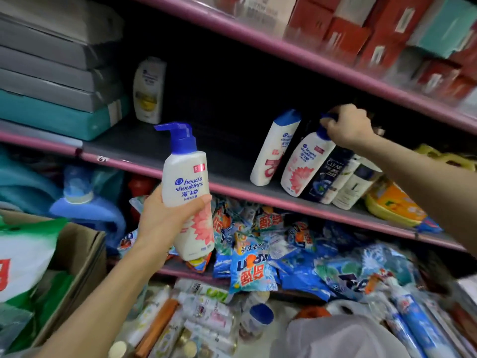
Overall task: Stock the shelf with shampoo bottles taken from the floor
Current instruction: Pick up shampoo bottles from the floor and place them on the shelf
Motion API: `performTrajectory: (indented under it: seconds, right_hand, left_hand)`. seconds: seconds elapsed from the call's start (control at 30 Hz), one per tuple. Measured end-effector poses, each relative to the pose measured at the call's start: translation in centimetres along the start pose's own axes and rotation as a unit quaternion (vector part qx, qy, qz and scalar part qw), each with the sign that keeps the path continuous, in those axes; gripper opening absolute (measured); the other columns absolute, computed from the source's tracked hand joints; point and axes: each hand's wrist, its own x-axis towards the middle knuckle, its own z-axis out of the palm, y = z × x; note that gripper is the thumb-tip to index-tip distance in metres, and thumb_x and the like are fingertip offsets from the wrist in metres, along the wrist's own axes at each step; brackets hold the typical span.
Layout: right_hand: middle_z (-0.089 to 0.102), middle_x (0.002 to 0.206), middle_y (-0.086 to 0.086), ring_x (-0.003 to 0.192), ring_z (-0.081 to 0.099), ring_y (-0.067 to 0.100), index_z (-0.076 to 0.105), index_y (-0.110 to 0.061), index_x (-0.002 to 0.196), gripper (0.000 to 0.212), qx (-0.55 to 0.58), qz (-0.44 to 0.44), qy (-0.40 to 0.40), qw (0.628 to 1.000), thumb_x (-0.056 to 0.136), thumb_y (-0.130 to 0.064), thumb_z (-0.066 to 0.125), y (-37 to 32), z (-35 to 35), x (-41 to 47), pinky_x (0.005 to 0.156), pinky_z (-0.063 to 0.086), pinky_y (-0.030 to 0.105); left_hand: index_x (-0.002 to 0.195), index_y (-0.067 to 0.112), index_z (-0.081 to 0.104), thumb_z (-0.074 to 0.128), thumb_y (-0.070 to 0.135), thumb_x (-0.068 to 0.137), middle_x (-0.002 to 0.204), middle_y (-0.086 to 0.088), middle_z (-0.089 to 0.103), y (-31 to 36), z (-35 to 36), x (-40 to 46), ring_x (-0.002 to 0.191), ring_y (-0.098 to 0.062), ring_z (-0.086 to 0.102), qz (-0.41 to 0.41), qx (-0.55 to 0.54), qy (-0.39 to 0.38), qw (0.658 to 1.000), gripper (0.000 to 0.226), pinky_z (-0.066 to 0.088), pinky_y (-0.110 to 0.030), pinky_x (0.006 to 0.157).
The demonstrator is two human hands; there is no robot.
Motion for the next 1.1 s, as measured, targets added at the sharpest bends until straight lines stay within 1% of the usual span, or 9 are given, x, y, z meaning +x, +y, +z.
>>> performTrajectory:
  seconds: [0.33,0.43,0.5,0.53,0.6,0.67,0.83,0.93,1.1]
  right_hand:
    - [0.045,0.136,0.031,0.122,0.045,0.044,0.045,0.002,0.131,0.041,-0.113,0.021,-0.105,0.988,0.096,-0.018,0.044,-2.1,0.7,2.5,0.095,0.042,0.039]
    - [0.031,0.139,0.030,0.124,0.037,0.049,0.035,-0.004,0.136,0.048,-0.155,-0.016,-0.087,0.984,0.094,-0.022,0.046,-4.3,0.5,-1.0,0.099,0.038,0.048]
    - [0.038,0.135,0.022,0.120,0.043,0.043,0.039,-0.011,0.136,0.045,-0.093,-0.130,-0.053,0.986,0.095,-0.027,0.047,-6.1,0.6,-4.4,0.093,0.040,0.045]
    - [0.046,0.132,0.016,0.117,0.049,0.035,0.045,-0.015,0.134,0.041,-0.010,-0.186,-0.079,0.979,0.096,-0.031,0.047,-7.2,0.6,-6.1,0.092,0.042,0.039]
    - [0.063,0.118,0.004,0.105,0.062,0.019,0.056,-0.023,0.123,0.032,0.205,-0.193,-0.215,0.935,0.096,-0.038,0.049,-9.9,0.6,-8.8,0.085,0.048,0.026]
    - [0.070,0.106,0.003,0.095,0.067,0.015,0.065,-0.021,0.112,0.029,0.332,-0.168,-0.313,0.874,0.093,-0.039,0.052,-11.9,0.9,-10.2,0.079,0.055,0.023]
    - [0.074,0.086,-0.002,0.080,0.066,0.002,0.073,-0.015,0.097,0.018,0.337,-0.219,-0.305,0.863,0.091,-0.026,0.060,-13.4,2.5,-10.6,0.074,0.052,0.016]
    - [0.072,0.084,-0.006,0.075,0.063,-0.004,0.074,-0.017,0.095,0.018,0.322,-0.241,-0.314,0.860,0.093,-0.025,0.058,-13.6,2.4,-10.5,0.068,0.049,0.010]
    - [0.071,0.082,-0.008,0.081,0.064,0.000,0.074,-0.017,0.092,0.017,0.323,-0.267,-0.305,0.855,0.093,-0.021,0.058,-13.8,2.1,-11.1,0.078,0.051,0.019]
  left_hand:
    - [0.093,0.023,0.066,0.084,0.027,0.060,0.084,0.005,0.075,-0.4,0.6,-0.7,0.072,-0.012,0.072,-0.039,-0.009,-0.031,0.999,0.038,0.052,-0.029,0.061]
    - [0.092,0.026,0.066,0.085,0.027,0.060,0.085,0.006,0.075,-0.2,1.0,-0.9,0.075,-0.012,0.072,-0.058,0.000,-0.067,0.996,0.037,0.054,-0.027,0.062]
    - [0.091,0.026,0.067,0.086,0.029,0.057,0.086,0.005,0.075,0.0,1.1,-0.9,0.077,-0.014,0.072,-0.064,0.003,-0.107,0.992,0.040,0.055,-0.027,0.063]
    - [0.091,0.025,0.068,0.087,0.030,0.054,0.087,0.004,0.075,0.1,1.2,-1.0,0.078,-0.014,0.072,-0.066,0.005,-0.126,0.990,0.042,0.056,-0.028,0.065]
    - [0.092,0.024,0.068,0.086,0.034,0.050,0.088,0.004,0.075,0.1,1.2,-1.1,0.081,-0.015,0.072,-0.070,0.022,-0.151,0.986,0.046,0.057,-0.031,0.071]
    - [0.091,0.025,0.068,0.085,0.037,0.048,0.088,0.005,0.075,0.0,1.2,-1.3,0.082,-0.014,0.072,-0.069,0.041,-0.170,0.982,0.048,0.058,-0.034,0.075]
    - [0.095,0.027,0.067,0.084,0.040,0.048,0.091,0.006,0.075,-0.1,0.4,-1.3,0.083,-0.012,0.072,-0.065,0.061,-0.189,0.978,0.051,0.058,-0.033,0.077]
    - [0.091,0.029,0.068,0.085,0.032,0.056,0.092,0.004,0.075,0.2,-0.2,-1.4,0.085,-0.013,0.072,-0.063,0.050,-0.208,0.975,0.038,0.057,-0.025,0.072]
    - [0.097,0.024,0.068,0.084,0.021,0.066,0.098,0.000,0.074,0.5,-0.6,-1.5,0.091,-0.018,0.071,-0.092,0.040,-0.239,0.966,0.035,0.056,-0.036,0.084]
